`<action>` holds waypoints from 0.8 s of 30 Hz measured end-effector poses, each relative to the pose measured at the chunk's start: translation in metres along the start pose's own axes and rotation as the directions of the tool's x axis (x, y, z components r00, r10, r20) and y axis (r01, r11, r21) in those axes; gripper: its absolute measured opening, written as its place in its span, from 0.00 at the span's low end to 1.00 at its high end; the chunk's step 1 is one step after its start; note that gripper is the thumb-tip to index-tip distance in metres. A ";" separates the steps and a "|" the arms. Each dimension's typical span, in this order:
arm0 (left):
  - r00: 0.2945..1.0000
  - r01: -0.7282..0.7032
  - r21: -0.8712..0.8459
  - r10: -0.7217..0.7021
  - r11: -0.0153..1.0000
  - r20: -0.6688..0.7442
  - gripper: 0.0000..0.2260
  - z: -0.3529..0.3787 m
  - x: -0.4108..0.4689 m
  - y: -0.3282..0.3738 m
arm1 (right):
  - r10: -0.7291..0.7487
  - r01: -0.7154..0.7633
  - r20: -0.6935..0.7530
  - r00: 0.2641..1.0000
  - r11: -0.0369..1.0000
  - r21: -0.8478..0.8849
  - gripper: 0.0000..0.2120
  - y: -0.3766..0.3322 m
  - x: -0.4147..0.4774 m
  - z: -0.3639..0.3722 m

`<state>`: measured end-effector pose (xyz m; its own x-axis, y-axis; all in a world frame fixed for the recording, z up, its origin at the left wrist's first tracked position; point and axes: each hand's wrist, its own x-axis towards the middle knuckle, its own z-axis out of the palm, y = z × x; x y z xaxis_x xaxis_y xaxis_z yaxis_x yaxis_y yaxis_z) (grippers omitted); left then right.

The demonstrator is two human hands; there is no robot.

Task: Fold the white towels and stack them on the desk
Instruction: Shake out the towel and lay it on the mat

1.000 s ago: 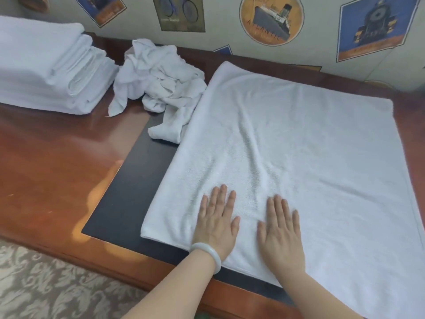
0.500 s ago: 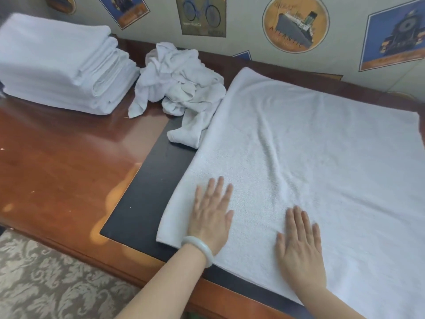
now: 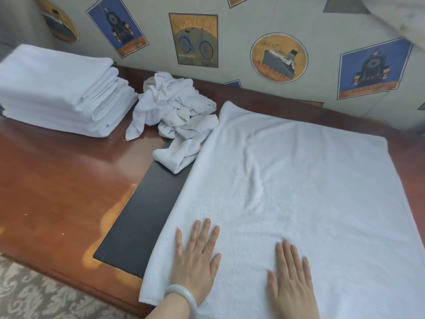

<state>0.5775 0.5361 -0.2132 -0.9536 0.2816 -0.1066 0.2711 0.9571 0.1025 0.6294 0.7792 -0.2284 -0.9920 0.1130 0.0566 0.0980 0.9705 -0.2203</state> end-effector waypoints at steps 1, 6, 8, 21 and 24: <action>1.000 0.002 0.001 -0.002 1.000 0.009 0.27 0.001 -0.008 0.001 | -0.021 0.021 -0.022 1.000 0.999 0.029 0.31 -0.001 -0.008 -0.001; 0.993 -0.107 -0.002 0.106 0.994 -0.050 0.25 -0.024 0.006 0.007 | -0.091 0.116 -0.220 0.971 0.988 0.100 0.26 0.008 0.013 -0.027; 0.987 -0.151 -0.001 0.150 0.989 -0.061 0.25 -0.033 0.041 0.013 | -0.036 0.047 -0.178 0.983 0.997 0.055 0.27 0.007 0.049 -0.033; 0.943 0.332 -0.067 -0.331 0.941 0.024 0.28 -0.034 0.138 -0.074 | 0.212 -0.207 0.077 0.974 0.976 -0.062 0.32 -0.010 0.097 -0.003; 0.963 0.241 -0.041 -0.245 0.970 -0.117 0.28 -0.041 0.149 -0.051 | 0.219 -0.215 0.075 0.973 0.975 -0.062 0.32 -0.011 0.097 -0.001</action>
<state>0.4157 0.5266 -0.1934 -0.9995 0.0289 -0.0123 0.0273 0.9931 0.1138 0.5320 0.7798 -0.2196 -0.9496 0.3064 -0.0662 0.3133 0.9350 -0.1660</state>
